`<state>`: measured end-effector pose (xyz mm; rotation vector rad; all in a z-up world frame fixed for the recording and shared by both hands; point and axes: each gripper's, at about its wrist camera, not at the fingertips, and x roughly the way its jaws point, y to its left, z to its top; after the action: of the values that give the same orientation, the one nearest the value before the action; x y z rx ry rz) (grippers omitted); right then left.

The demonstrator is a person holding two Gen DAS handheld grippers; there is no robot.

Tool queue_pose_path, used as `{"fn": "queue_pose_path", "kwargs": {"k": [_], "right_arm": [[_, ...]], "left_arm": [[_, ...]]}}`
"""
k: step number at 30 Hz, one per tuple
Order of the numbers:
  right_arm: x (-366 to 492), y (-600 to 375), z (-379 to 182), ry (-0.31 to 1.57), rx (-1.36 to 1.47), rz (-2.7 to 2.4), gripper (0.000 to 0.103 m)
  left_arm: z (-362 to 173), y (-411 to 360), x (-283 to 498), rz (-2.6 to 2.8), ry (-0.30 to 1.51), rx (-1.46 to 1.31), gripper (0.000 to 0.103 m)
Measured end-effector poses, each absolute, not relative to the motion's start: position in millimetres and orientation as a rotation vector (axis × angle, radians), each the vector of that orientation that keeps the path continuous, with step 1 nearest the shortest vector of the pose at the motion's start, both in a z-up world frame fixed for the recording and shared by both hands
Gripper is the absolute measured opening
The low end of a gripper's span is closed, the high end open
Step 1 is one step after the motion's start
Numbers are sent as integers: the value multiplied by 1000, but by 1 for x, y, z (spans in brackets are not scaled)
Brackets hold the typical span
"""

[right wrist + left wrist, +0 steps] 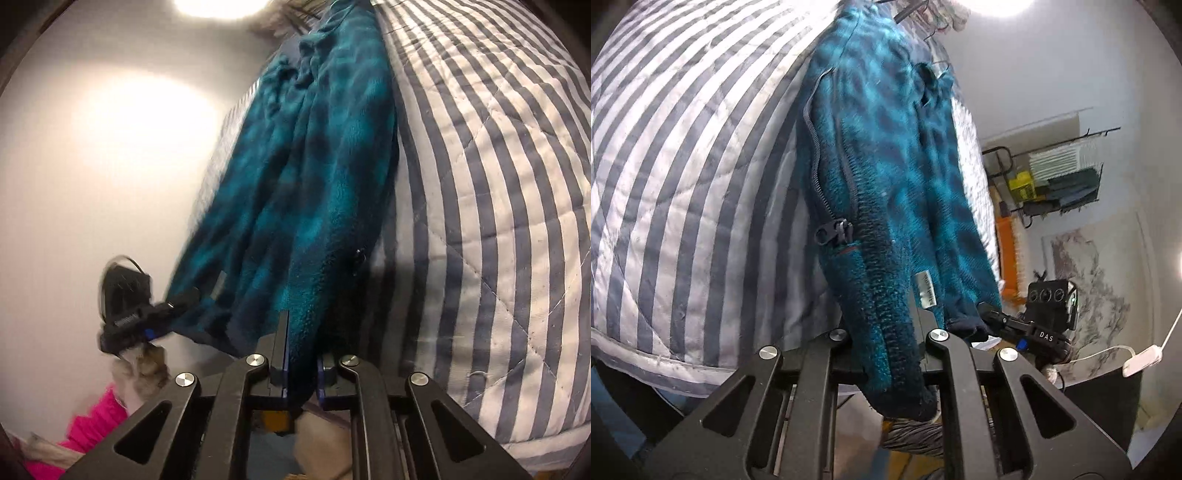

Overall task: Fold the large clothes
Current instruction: 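Fold the hem over the jacket body toward the collar with both grippers, then open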

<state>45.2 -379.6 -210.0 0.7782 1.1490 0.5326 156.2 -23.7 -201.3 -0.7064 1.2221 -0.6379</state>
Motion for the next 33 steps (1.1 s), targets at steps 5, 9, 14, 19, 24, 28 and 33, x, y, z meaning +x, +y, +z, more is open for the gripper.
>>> {"fn": "queue_pose_path", "kwargs": {"k": [5, 9, 14, 19, 24, 28, 33], "right_arm": [[63, -385, -175, 1099, 786, 519, 8], [88, -389, -144, 1033, 743, 493, 8], [134, -395, -126, 973, 678, 437, 8], [183, -399, -135, 974, 689, 379, 8], [226, -398, -159, 1011, 703, 309, 8], [243, -403, -178, 1044, 740, 273, 8], [257, -406, -200, 1072, 770, 263, 8]], "left_arm": [[-162, -37, 183, -645, 1159, -672, 10], [-134, -44, 217, -621, 1101, -652, 10], [-129, -49, 266, -574, 1073, -670, 10], [-149, -55, 315, -527, 1093, -712, 10], [-175, -65, 353, -476, 1130, -735, 10], [-190, -65, 365, -444, 1154, -761, 10], [-202, -68, 375, -410, 1174, -771, 11]]}}
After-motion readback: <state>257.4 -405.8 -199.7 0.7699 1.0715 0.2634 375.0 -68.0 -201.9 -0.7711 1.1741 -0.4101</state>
